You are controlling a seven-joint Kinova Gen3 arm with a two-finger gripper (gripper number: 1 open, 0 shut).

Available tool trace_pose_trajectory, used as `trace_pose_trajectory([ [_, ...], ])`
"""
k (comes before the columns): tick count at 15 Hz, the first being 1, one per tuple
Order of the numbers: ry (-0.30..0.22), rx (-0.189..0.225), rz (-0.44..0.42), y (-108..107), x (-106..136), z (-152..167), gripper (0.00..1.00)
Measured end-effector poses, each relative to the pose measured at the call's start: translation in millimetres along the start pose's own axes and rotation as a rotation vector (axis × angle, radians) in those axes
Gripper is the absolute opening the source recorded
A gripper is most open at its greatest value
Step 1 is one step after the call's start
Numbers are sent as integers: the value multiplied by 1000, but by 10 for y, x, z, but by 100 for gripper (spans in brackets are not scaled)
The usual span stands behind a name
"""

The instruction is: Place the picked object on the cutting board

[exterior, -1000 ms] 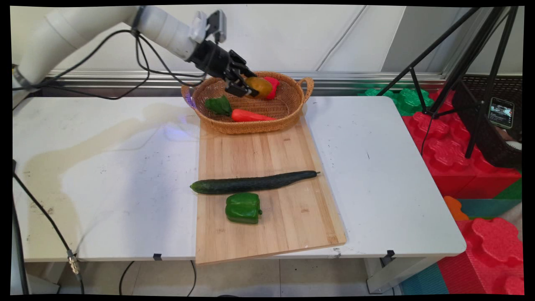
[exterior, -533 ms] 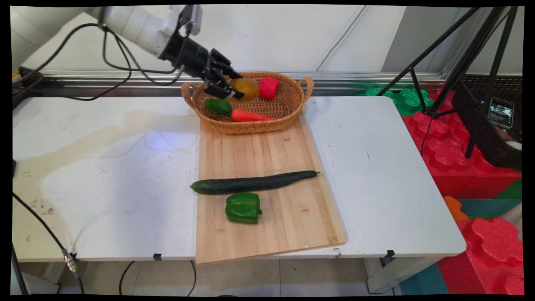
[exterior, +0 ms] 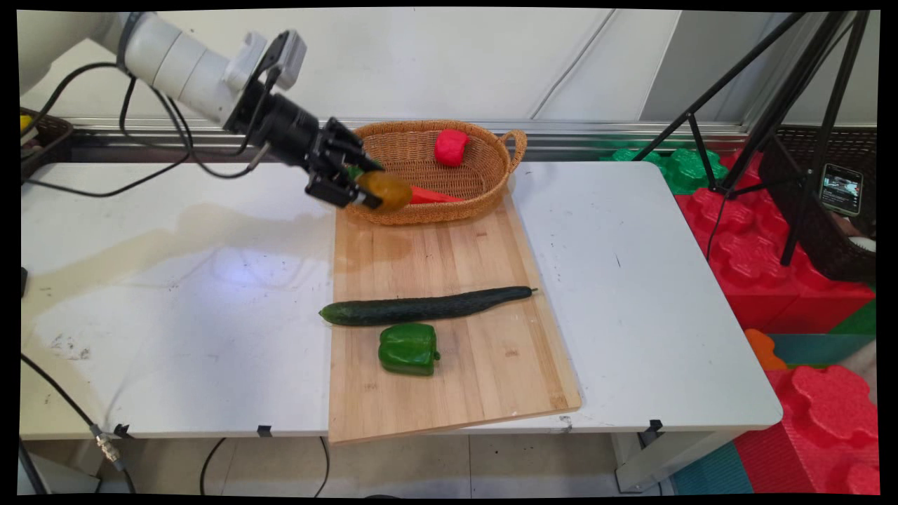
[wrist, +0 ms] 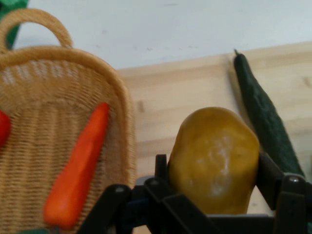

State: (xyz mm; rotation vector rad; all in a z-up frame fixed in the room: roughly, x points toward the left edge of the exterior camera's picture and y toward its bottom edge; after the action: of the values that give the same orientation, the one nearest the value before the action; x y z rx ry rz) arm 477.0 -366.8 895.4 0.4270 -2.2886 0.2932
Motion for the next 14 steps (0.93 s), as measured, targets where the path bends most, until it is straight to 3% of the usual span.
trace_pose_trajectory([
  [7, -55, -28, -37, 321, -300, 290, 0],
  [14, -100, 2, -78, 428, -526, 830, 0],
])
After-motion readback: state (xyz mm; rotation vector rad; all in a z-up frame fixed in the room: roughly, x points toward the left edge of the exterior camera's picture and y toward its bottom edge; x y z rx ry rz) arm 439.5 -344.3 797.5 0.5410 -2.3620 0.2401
